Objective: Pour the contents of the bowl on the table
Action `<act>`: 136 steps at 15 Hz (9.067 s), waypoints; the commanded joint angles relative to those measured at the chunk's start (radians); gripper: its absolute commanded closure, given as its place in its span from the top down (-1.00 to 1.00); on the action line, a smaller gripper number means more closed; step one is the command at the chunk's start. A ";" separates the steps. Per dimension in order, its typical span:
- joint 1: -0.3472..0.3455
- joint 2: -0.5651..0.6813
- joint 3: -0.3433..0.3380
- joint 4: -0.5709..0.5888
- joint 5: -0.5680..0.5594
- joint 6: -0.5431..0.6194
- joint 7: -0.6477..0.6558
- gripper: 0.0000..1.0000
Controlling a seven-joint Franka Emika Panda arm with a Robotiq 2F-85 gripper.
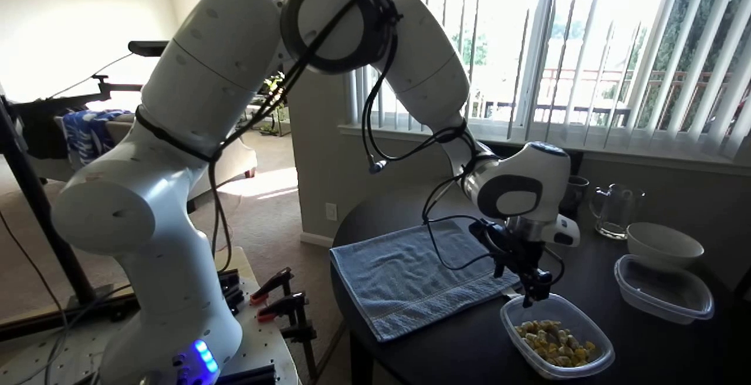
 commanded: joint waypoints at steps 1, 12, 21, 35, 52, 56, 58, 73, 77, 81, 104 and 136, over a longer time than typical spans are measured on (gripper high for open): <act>0.001 0.003 0.006 0.010 0.014 -0.013 -0.008 1.00; 0.026 0.036 0.026 0.025 0.018 0.000 0.013 -0.45; 0.055 0.020 0.018 0.004 0.012 0.002 0.046 -0.48; 0.080 -0.056 -0.052 -0.087 -0.007 0.036 0.144 1.00; 0.040 -0.016 -0.041 -0.028 -0.064 0.091 0.001 1.00; 0.033 -0.002 -0.019 -0.017 -0.067 0.080 -0.066 0.73; 0.039 0.004 -0.021 -0.009 -0.079 0.074 -0.083 0.33; 0.111 -0.041 -0.046 -0.057 -0.165 0.092 -0.019 -0.95; 0.189 -0.125 -0.090 -0.123 -0.176 0.053 0.125 -0.96; 0.286 -0.223 -0.123 -0.191 -0.206 -0.031 0.284 -0.96; 0.096 -0.071 0.316 -0.340 -0.027 1.081 0.306 -0.96; -0.023 0.280 0.623 0.574 -0.154 0.945 0.840 -0.96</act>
